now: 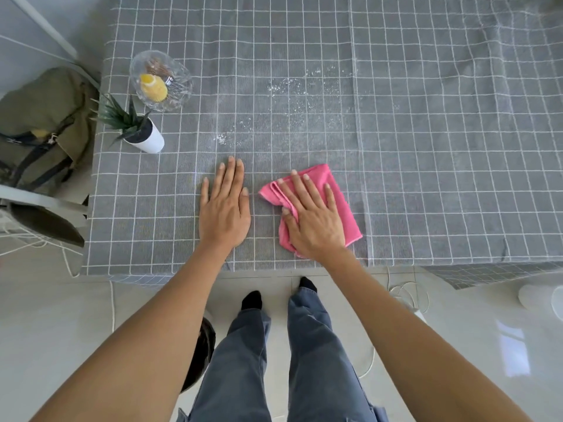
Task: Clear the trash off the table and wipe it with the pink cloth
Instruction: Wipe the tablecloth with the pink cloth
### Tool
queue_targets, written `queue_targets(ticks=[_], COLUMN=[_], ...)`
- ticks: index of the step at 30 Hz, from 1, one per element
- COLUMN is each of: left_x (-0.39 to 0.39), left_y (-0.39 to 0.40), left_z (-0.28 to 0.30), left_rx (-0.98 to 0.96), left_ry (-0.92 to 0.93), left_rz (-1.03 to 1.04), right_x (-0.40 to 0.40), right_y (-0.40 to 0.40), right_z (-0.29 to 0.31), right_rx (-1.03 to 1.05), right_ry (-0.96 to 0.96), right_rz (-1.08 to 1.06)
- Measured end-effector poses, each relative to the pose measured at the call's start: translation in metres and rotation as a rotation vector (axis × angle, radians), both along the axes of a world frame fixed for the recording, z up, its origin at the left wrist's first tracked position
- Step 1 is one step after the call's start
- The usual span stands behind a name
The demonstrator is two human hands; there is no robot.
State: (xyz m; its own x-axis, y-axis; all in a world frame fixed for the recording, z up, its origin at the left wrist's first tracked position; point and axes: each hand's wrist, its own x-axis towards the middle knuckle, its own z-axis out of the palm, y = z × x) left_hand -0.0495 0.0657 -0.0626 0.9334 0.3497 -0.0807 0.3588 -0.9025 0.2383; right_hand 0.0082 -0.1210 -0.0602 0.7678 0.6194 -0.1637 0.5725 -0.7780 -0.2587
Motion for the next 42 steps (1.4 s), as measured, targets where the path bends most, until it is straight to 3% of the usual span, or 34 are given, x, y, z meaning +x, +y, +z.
queue_targets(ticks=[5,9,16,23,34,42], left_x=[-0.001,0.001,0.001,0.018,0.011,0.011], left_y=[0.0,0.002,0.042,0.093,0.09,0.089], left_z=[0.001,0.003,0.005,0.001,-0.005,0.0], left_rx=[-0.001,-0.032,-0.085,-0.137,-0.014,-0.006], left_ry=[0.007,0.015,0.01,0.028,-0.006,0.032], left_rz=[-0.005,-0.012,0.061,0.022,0.06,0.057], right_x=[0.036,0.066,0.07,0.083,0.072,0.08], right_y=[-0.042,-0.069,-0.023,0.058,0.185,0.177], right_z=[0.001,0.002,0.002,0.001,-0.001,0.0], right_rx=[-0.028,-0.041,0.041,0.083,0.039,0.048], right_ry=[-0.005,0.033,0.033,0.03,0.021,0.004], right_rz=[-0.215,-0.507,-0.763,-0.58,-0.025,0.027])
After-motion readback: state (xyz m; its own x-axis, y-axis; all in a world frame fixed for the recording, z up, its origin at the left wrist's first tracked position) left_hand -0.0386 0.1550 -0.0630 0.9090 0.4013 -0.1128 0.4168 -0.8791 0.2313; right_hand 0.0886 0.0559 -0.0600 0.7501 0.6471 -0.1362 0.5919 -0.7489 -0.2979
